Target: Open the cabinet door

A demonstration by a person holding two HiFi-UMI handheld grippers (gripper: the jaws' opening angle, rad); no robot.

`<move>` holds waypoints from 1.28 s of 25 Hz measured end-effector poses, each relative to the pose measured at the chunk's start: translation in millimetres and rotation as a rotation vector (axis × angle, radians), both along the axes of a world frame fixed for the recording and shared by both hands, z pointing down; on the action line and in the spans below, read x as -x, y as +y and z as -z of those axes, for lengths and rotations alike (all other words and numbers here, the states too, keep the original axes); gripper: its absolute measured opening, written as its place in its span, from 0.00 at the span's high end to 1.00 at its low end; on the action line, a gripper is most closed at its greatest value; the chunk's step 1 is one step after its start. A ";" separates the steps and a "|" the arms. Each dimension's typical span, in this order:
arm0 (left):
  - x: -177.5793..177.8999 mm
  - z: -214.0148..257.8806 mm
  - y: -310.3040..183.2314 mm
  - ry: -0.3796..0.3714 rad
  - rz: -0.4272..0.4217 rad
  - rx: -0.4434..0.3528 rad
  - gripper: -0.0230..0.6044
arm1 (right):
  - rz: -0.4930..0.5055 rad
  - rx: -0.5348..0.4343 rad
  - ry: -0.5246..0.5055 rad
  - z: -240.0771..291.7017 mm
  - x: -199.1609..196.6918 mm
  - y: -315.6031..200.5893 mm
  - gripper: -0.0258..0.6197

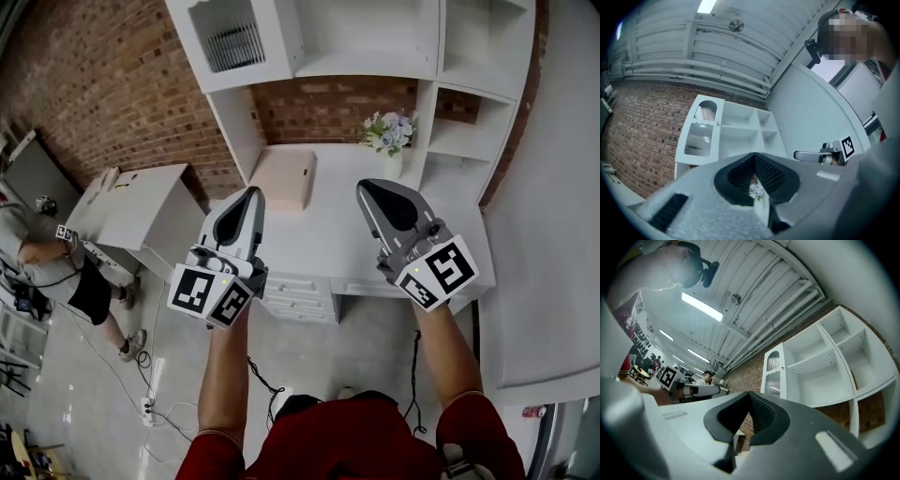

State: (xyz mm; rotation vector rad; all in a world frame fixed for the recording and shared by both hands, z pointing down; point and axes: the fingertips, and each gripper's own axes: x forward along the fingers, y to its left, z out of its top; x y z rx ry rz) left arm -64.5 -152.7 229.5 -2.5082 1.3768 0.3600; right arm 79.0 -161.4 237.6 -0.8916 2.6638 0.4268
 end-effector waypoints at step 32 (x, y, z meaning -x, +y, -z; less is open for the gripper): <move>75.8 60.2 -287.3 -0.086 -0.191 -0.130 0.96 | -0.128 -0.024 0.017 28.8 113.4 -261.2 0.94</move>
